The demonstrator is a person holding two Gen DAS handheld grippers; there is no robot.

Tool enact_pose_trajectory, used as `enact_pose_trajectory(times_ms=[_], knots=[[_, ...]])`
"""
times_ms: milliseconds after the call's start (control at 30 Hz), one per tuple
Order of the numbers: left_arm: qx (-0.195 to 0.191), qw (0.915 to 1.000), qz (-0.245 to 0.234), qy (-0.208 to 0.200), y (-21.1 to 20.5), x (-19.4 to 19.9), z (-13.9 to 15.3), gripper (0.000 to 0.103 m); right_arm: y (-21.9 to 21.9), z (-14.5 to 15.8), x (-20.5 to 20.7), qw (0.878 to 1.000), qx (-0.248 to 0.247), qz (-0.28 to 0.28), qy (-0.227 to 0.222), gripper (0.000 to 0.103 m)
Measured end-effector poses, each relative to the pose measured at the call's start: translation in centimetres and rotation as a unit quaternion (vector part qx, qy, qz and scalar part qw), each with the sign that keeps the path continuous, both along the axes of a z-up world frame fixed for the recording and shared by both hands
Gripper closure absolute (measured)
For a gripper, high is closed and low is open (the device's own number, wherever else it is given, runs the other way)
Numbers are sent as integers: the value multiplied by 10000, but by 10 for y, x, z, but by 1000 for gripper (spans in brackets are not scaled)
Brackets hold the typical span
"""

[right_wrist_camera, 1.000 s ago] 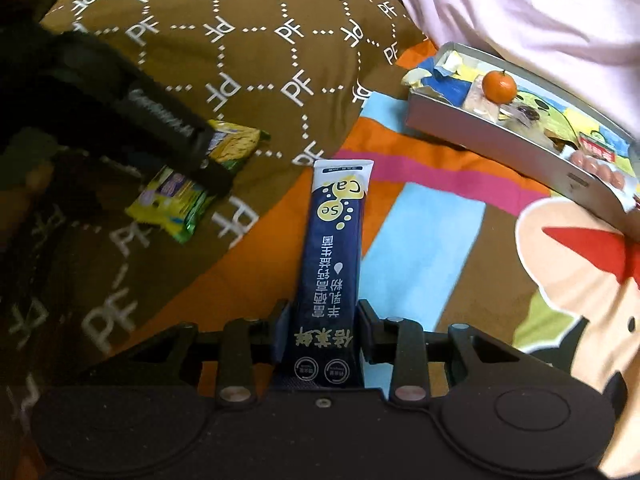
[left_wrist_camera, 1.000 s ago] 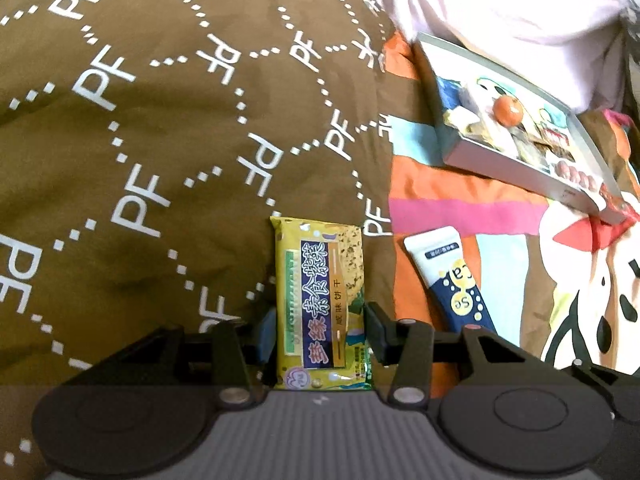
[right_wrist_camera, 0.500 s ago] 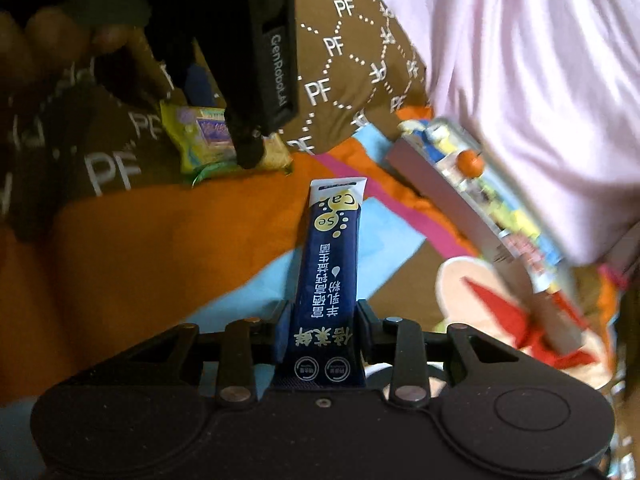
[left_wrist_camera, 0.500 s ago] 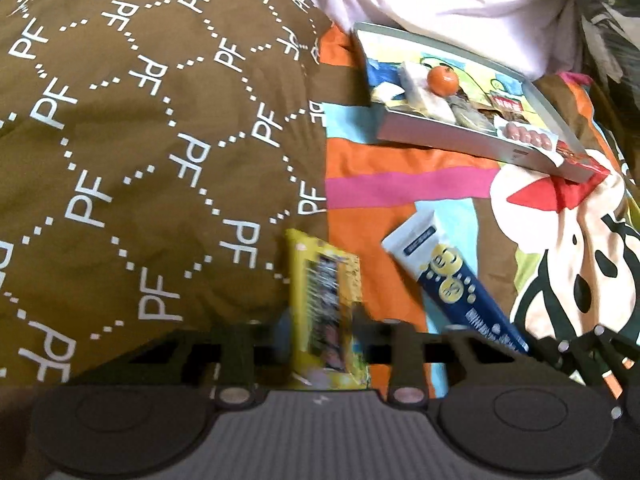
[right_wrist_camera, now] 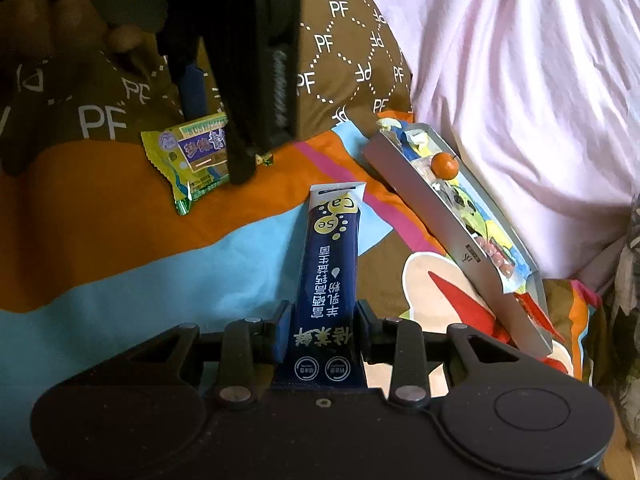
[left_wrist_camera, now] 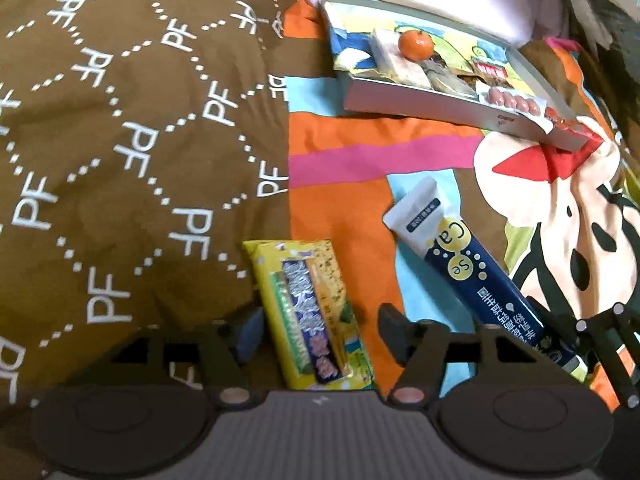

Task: Organize snacks
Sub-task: 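Lift the biscuit packet and blue stick and carry them toward the tray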

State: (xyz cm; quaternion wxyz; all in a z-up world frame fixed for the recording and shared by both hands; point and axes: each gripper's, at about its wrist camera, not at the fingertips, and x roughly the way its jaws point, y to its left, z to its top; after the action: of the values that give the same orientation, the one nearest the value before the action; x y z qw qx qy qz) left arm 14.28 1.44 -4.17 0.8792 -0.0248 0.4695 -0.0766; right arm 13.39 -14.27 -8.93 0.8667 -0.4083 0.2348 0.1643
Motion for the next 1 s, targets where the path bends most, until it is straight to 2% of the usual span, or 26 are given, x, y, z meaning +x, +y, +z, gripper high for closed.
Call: enact_pose_trajectory(times_ms=[133, 233, 333, 567, 767, 1000], knots=[[402, 9992, -23, 18, -13, 3, -7, 34, 1, -1, 1, 10000, 41, 2, -50, 68], [784, 9969, -94, -41, -23, 3, -14, 39, 0, -2, 2, 9999, 45, 24, -102, 68], [984, 9950, -119, -146, -28, 1, -16, 42, -3, -1, 3, 9999, 110, 14, -109, 68], [918, 9954, -105, -264, -23, -5, -13, 46, -4, -1, -5, 9992, 239, 155, -263, 68], [672, 9971, 17, -343, -17, -8, -7, 50, -5, 1, -10, 9983, 287, 206, -467, 68], [740, 9966, 12, -373, -19, -8, -9, 50, -5, 2, -11, 9980, 300, 195, -512, 68]])
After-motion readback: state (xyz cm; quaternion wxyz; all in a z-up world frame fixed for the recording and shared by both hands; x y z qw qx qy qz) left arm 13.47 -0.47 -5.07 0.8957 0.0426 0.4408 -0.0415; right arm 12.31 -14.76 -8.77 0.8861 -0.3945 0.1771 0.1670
